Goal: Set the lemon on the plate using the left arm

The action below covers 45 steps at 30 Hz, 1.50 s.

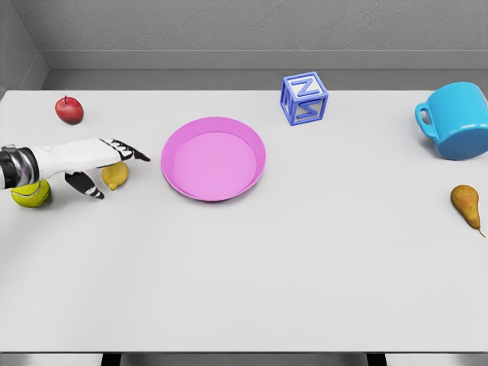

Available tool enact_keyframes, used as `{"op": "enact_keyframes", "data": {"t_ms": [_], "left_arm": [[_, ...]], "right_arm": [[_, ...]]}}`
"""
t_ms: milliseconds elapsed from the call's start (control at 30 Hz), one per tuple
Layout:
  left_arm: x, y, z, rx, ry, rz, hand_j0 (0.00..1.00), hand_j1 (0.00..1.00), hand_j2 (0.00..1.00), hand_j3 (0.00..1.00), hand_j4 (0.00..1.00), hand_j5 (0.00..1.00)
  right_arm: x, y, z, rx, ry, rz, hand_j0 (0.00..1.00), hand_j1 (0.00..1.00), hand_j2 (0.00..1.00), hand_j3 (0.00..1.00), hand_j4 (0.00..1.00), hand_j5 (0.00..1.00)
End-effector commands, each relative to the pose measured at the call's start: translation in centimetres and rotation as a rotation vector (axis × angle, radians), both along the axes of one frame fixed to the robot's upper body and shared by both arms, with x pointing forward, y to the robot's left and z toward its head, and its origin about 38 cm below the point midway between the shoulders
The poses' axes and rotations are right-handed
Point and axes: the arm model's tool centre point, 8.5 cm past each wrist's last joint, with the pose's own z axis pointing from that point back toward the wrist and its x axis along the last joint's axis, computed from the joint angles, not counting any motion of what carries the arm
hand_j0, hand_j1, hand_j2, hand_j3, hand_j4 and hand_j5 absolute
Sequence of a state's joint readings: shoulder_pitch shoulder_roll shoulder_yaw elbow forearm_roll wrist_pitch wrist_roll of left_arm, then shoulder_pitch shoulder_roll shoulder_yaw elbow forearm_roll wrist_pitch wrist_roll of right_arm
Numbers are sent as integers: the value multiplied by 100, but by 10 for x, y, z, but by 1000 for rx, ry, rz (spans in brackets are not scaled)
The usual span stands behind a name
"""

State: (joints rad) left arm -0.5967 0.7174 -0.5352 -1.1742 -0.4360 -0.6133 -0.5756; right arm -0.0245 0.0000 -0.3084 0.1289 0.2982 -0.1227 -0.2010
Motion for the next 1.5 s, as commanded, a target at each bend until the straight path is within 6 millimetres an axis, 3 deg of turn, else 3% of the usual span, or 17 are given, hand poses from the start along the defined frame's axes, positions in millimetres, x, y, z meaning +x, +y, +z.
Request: {"op": "enact_keyframes", "data": {"t_ms": [0,67,267,367,567,1000,1100,1200,1467], "left_arm": [[0,1,-1,2,7,5,89,89,89,89,89,89],[0,-5,-5,7,28,-9,80,80,80,80,80,80],[2,-6,-2,19,21,-12,66,66,66,66,66,66],[3,-6,-1,18,17,-13,66,66,66,66,66,66],[3,-10,-3,36,22,-27,52,52,52,52,52,52],[5,-7,5,22,4,-19,50,50,50,50,50,50],[8,-7,25,-45,-38,-10,50,50,50,50,50,50],[8,-7,28,-59,-43,-10,50,50,50,50,50,50],[14,-35,36,-103,-70,-61,51,51,51,51,51,51]], "right_arm": [[0,0,0,0,0,-1,100,100,100,100,100,100],[0,0,0,0,0,-1,100,100,100,100,100,100],[0,0,0,0,0,-1,100,100,100,100,100,100],[0,0,0,0,0,-1,100,100,100,100,100,100],[0,0,0,0,0,-1,100,100,100,100,100,100],[0,0,0,0,0,-1,100,100,100,100,100,100],[0,0,0,0,0,-1,100,100,100,100,100,100],[0,0,0,0,0,-1,100,100,100,100,100,100],[0,0,0,0,0,-1,100,100,100,100,100,100]]}}
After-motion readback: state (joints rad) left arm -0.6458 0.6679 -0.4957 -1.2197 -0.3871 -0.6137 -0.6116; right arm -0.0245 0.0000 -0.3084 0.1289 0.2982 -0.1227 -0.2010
